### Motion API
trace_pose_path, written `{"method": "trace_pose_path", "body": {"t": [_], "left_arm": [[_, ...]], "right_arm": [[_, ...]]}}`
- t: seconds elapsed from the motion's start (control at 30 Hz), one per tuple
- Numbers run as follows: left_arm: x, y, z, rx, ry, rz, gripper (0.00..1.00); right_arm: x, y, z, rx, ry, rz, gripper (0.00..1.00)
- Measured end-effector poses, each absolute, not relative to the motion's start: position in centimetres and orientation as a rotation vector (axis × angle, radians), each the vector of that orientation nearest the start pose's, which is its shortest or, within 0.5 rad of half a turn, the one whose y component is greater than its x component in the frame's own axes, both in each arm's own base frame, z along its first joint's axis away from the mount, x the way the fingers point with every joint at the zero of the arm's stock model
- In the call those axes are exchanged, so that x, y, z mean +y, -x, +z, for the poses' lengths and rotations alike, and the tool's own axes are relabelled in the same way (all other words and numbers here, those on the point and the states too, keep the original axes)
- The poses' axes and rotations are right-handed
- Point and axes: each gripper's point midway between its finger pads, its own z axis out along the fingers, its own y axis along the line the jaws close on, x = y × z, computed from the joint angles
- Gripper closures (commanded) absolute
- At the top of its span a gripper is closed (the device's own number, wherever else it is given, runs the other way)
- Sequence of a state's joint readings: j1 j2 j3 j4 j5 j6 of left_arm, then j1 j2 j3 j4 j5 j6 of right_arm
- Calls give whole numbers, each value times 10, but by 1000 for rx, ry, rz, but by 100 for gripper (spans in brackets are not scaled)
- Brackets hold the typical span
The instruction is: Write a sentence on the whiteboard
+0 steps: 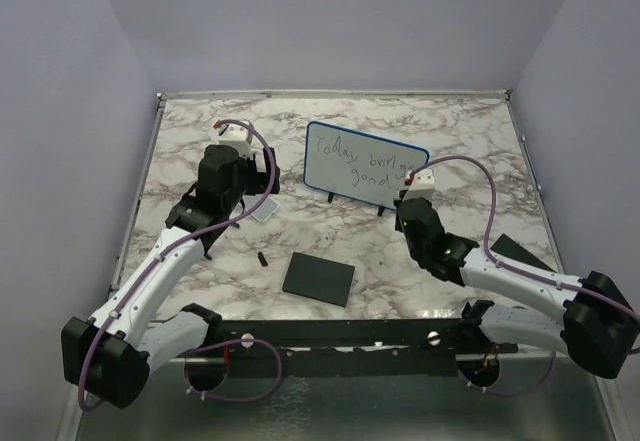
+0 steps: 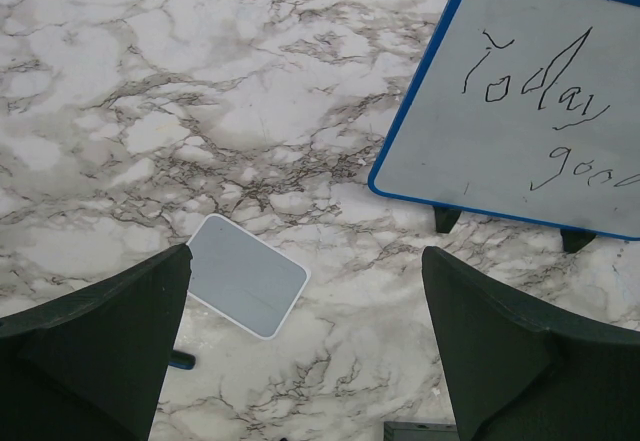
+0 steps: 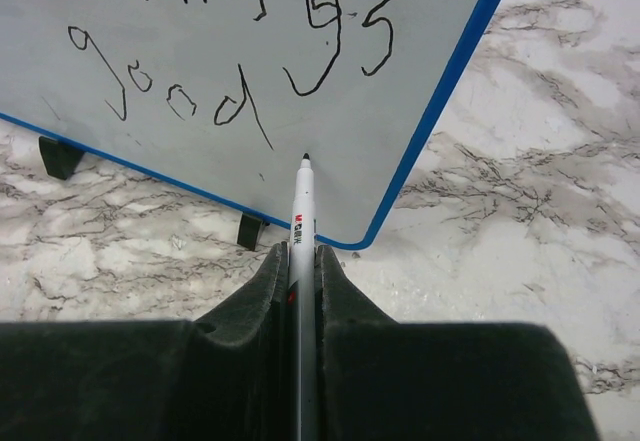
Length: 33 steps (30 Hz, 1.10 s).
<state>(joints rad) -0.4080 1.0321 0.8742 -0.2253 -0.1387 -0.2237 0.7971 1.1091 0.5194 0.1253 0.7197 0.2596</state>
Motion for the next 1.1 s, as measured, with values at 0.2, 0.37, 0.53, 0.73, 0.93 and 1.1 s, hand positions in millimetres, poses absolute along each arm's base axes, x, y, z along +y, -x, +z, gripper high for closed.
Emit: {"method": "trace_pose_path", "body": {"t": [0.2,0.37,0.53,0.73,0.93,1.1], "left_arm": [[-126,-329,230,1959,-88,-282,1],[-126,-329,230,1959,-88,-282,1],[-126,-329,230,1959,-88,-282,1],[-126,-329,230,1959,-88,-282,1],[-126,-329,230,1959,-88,-282,1],[-126,-329,230,1959,-89,-281,1]], "right_arm": [[145,-299,134,1905,72,-35,100],[144,-301,133,1903,68,-39,99],[144,-302,132,1905,67,-41,100],[144,-302,132,1904,70,-43,100],[143,-302,133,1903,71,-43,100],[143,-302,133,1903,71,-42,100]]}}
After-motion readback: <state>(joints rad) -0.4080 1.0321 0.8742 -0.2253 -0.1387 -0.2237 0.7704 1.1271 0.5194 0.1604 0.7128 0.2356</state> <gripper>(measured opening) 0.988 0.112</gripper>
